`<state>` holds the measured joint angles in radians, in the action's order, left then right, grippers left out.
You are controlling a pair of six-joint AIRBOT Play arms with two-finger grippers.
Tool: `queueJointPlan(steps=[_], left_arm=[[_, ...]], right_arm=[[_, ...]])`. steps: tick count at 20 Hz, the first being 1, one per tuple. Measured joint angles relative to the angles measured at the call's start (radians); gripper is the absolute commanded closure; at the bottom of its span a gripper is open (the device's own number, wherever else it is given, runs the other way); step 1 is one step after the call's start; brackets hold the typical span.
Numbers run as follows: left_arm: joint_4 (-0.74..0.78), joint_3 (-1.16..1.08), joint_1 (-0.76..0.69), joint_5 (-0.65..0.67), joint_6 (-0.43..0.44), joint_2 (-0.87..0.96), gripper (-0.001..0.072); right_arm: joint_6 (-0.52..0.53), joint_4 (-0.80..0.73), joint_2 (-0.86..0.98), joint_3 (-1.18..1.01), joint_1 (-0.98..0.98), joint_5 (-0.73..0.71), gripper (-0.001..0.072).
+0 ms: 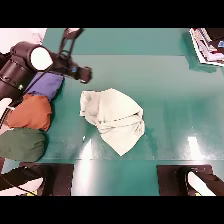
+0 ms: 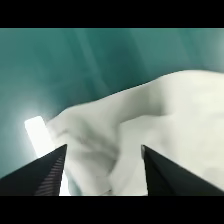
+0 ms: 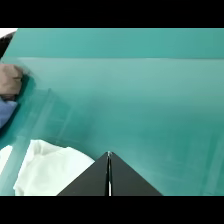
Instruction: Fold the shirts.
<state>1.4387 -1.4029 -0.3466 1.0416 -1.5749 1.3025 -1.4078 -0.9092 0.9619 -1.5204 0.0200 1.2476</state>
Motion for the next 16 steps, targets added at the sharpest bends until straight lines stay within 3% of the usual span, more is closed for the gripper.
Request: queueJointPlan(steps=[6, 12, 16], left_arm=[[-0.165, 0.168, 0.158, -0.116, 0.003, 0.137, 0.0152], [-0.414, 0.196, 0.183, -0.22, 0.119, 0.274, 0.0173], [-0.484, 0.199, 0.187, -0.273, 0.153, 0.298, 0.0676]], right_arm=[[0.0, 0.0, 0.006, -0.007, 0.0, 0.016, 0.0693], [0.0, -0.001, 0.006, -0.006, 0.0, 0.02, 0.0693], [0.0, -0.002, -0.004, 0.043, 0.0, 0.013, 0.0693]])
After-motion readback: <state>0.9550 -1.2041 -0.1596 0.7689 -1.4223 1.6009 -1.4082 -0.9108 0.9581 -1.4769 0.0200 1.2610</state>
